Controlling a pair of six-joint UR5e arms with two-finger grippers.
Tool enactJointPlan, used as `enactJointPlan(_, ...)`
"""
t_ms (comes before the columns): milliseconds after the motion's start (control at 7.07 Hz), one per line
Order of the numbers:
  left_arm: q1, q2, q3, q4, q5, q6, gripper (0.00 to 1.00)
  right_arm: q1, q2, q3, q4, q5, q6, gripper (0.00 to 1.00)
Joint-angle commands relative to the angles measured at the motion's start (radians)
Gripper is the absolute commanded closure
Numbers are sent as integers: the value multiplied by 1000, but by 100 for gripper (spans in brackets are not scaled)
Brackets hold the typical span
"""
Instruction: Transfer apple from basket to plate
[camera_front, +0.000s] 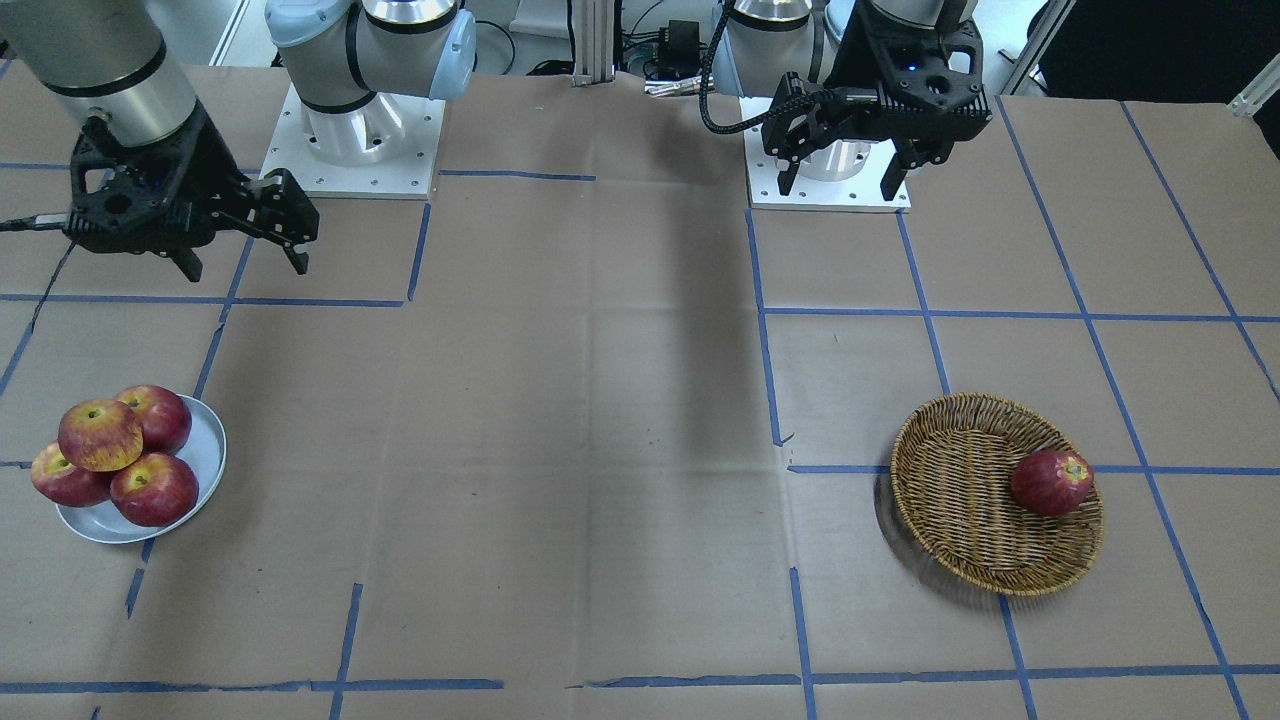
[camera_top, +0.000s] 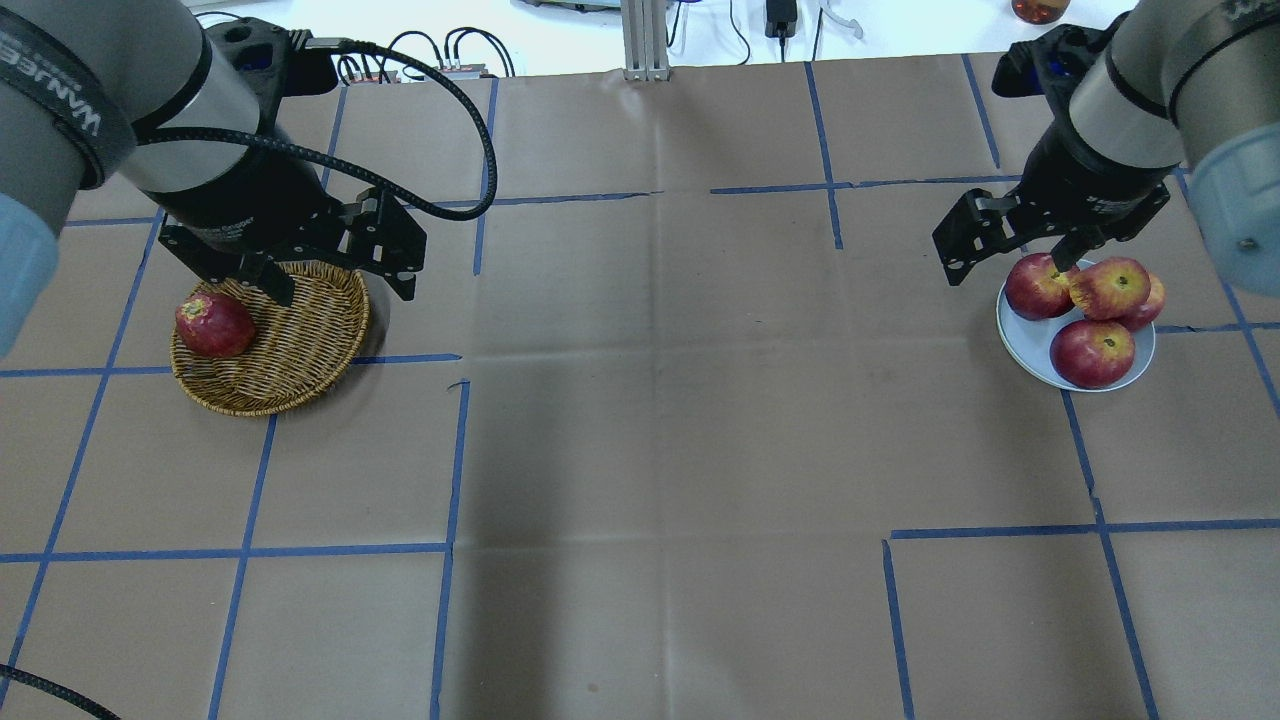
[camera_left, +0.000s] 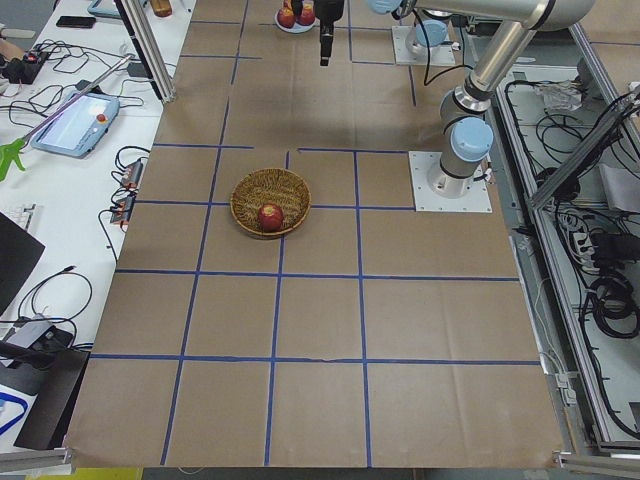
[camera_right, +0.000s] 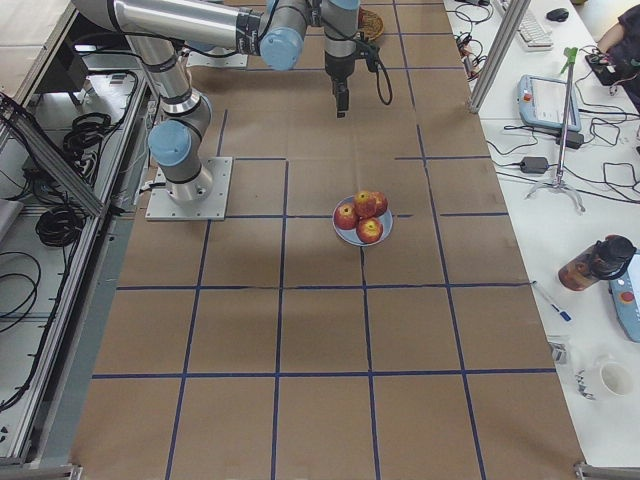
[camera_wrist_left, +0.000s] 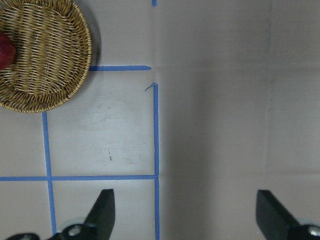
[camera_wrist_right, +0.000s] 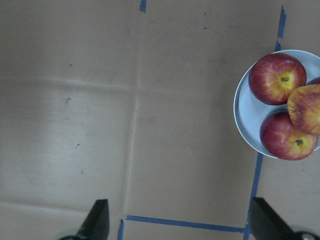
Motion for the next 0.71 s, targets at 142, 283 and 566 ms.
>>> enactJointPlan(142,1,-4,7,1,2,-3,1,72,11,-59,41,-14,91,0)
enactJointPlan(283,1,-4,6,1,2,-7,1,70,28,-82,52,-13,91,0)
enactJointPlan(566,1,-4,6,0,-1,-7,1,70,37,-102,56,-14,91,0)
